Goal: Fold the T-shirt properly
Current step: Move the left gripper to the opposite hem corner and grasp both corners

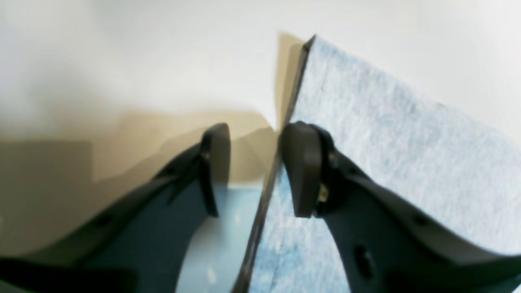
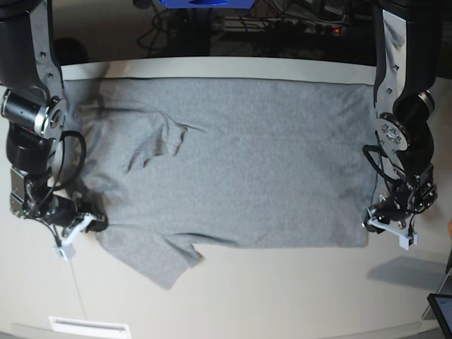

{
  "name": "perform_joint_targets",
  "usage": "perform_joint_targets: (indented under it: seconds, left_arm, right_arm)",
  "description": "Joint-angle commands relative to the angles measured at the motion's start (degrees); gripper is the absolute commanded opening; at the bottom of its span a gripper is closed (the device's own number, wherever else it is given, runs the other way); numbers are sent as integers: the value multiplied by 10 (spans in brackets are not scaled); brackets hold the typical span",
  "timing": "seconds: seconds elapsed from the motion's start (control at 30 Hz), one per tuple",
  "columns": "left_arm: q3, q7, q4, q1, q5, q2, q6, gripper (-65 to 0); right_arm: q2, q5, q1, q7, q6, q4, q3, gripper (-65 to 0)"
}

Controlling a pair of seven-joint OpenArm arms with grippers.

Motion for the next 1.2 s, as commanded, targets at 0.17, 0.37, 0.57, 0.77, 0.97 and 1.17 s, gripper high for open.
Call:
perform_joint_targets:
  seconds: [0.17,0.37,0.57,0.77,0.97,1.17]
  left_arm:
    - [1,14,4,-11,8,12,1,-403]
    - [1,14,5,-11,11,32,0,-403]
    - [1,13,5,-12,11,32,0,-435]
    - [1,13,5,-11,12,29,0,-595]
    - [1,14,20,-10,12,27,0,-650]
    - [2,42,71,-8,12,27,-3,-650]
  right_arm:
    - [7,-7,13,-5,-5,8,-2,-650]
    - [7,-7,13,-5,-5,8,-2,-650]
    - [7,-7,13,-5,-5,8,-2,-650]
    - [6,-7,13,-5,-5,8,-2,-650]
    - [6,-7,13,-4,-5,8,-2,-650]
    - [6,-7,12,7,-5,16,-2,-650]
